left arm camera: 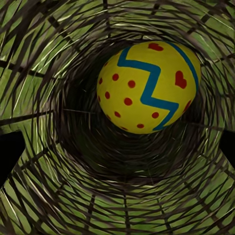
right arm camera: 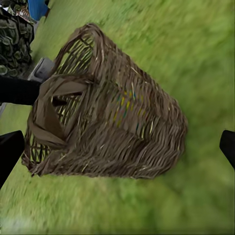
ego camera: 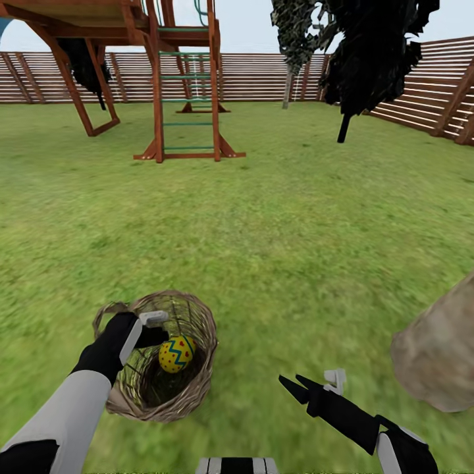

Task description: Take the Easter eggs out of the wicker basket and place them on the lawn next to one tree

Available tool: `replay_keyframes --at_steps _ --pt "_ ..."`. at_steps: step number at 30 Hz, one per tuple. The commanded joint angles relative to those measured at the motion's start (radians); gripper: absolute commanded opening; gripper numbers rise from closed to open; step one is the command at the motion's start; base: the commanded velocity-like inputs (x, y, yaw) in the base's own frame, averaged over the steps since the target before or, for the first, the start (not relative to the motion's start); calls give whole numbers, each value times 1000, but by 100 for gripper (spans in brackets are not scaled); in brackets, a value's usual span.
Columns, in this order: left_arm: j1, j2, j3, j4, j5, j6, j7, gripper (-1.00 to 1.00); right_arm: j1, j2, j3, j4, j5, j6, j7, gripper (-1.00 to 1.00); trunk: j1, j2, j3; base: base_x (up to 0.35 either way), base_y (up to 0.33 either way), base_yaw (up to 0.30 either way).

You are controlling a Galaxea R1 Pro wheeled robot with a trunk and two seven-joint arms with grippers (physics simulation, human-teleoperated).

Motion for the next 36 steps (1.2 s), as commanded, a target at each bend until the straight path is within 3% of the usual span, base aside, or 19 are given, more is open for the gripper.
replay_keyframes --at_steps 1,36 --pt "0 0 1 -1 9 4 5 100 -1 1 -2 0 -5 7 2 100 0 -1 -5 0 0 0" --pt "0 0 1 -2 9 4 5 100 -1 1 -2 0 -5 7 3 100 16 -9 -140 0 0 0"
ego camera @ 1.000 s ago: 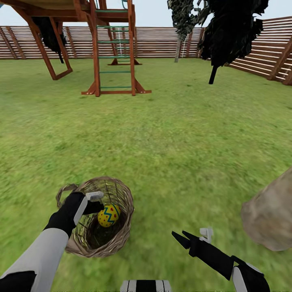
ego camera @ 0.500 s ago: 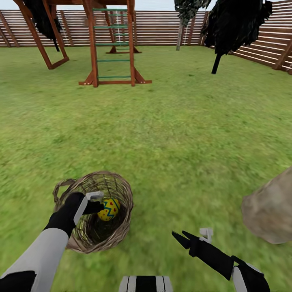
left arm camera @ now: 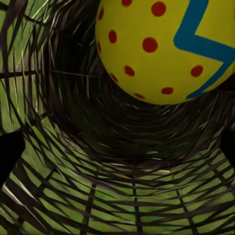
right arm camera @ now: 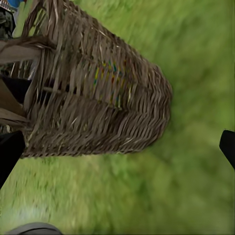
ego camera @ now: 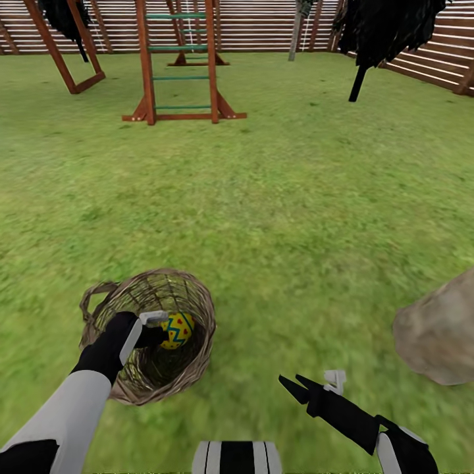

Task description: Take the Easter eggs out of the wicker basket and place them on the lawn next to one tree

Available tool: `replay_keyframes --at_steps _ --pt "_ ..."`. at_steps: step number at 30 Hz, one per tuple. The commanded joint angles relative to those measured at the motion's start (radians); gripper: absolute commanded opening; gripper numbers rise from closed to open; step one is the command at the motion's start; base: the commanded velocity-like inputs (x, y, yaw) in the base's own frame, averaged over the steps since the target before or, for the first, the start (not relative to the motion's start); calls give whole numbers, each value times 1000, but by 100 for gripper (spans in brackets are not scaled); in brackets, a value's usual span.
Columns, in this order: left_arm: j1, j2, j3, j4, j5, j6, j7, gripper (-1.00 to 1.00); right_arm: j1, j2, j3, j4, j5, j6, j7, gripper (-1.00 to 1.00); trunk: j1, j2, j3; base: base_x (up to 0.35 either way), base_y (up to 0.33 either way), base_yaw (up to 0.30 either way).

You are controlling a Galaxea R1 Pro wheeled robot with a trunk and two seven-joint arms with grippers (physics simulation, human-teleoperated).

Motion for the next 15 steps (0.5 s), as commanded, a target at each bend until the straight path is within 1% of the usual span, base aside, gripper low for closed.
replay_keyframes --at_steps 1,15 --pt "0 0 1 -1 9 4 5 100 -1 1 -2 0 -5 7 2 100 0 -1 -5 0 0 0" --pt "0 0 0 -2 9 4 5 100 -1 1 -2 0 -5 7 2 100 7 -4 -59 0 0 0"
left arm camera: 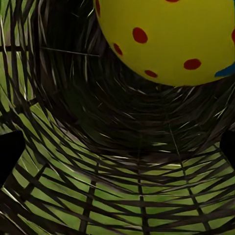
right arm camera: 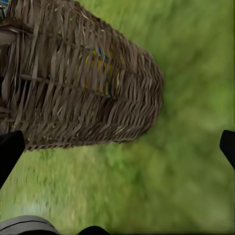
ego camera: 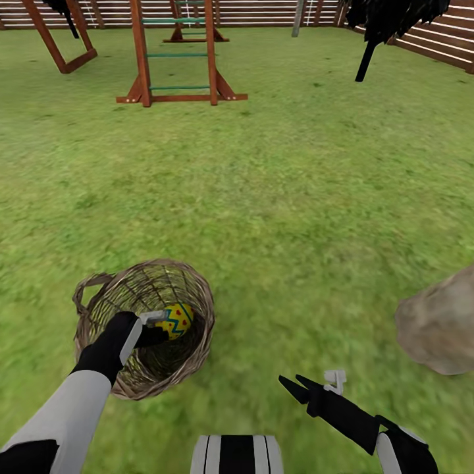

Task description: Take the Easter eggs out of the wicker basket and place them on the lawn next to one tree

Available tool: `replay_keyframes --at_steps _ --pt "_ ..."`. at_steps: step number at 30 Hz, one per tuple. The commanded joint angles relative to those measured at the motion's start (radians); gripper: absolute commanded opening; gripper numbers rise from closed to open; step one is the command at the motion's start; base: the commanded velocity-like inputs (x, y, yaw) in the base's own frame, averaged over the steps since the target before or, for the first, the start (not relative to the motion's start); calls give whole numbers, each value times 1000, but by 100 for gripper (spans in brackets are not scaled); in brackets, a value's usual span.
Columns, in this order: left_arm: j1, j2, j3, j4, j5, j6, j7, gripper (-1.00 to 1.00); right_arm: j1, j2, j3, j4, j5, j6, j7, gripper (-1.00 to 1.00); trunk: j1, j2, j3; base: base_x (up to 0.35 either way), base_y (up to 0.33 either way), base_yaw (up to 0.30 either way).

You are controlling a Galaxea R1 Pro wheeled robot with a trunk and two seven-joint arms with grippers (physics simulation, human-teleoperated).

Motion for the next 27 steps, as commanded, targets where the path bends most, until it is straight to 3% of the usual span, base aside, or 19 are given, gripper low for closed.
replay_keyframes --at_steps 1,14,27 --pt "0 0 0 -1 9 4 5 100 -1 1 -2 0 -5 7 2 100 0 0 -1 0 0 0" --pt "9 0 -79 -98 9 4 4 100 -1 1 -2 0 -5 7 2 100 0 0 -1 0 0 0" --pt "10 0 -102 -162 9 -20 -3 100 -1 1 -2 0 -5 7 2 100 0 0 -1 0 0 0"
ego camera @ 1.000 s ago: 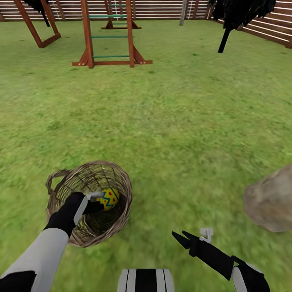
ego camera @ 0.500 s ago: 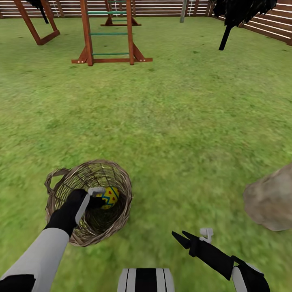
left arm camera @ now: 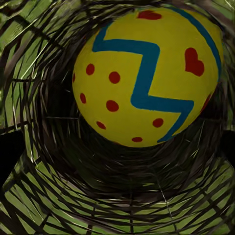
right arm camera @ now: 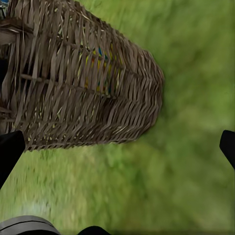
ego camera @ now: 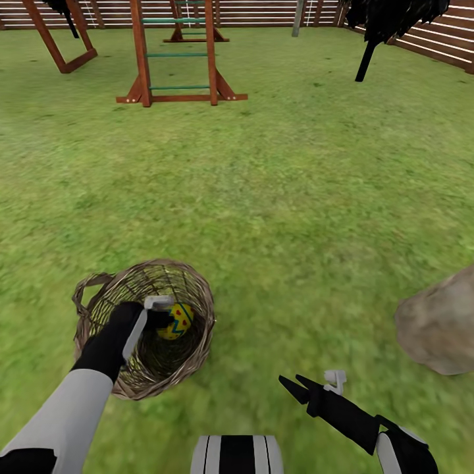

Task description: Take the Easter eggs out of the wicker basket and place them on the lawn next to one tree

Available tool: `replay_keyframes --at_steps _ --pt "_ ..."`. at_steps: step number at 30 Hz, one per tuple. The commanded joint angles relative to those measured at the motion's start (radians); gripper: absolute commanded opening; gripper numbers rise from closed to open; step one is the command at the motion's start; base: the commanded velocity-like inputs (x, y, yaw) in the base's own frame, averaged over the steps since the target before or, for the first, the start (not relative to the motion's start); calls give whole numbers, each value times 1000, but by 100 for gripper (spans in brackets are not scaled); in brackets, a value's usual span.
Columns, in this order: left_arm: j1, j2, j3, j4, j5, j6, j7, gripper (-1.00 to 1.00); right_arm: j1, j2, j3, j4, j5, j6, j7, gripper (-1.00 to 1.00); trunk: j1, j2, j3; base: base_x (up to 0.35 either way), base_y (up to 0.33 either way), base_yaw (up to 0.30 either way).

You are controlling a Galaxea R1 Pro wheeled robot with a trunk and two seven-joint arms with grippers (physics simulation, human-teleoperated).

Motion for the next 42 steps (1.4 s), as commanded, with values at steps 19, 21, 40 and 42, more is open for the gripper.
replay_keyframes --at_steps 19,21,40,42 --pt "1 1 -5 -51 9 2 4 100 0 1 -2 0 -4 7 2 100 0 0 -1 28 0 0" --pt "1 1 -5 -51 9 2 4 100 0 1 -2 0 -4 7 2 100 0 0 -1 11 0 0" --pt "1 1 -5 -49 9 2 5 100 0 1 -2 0 -4 7 2 100 0 0 -1 47 22 0" --pt "1 1 -5 -49 9 2 5 100 0 1 -2 0 -4 7 2 100 0 0 -1 15 5 0"
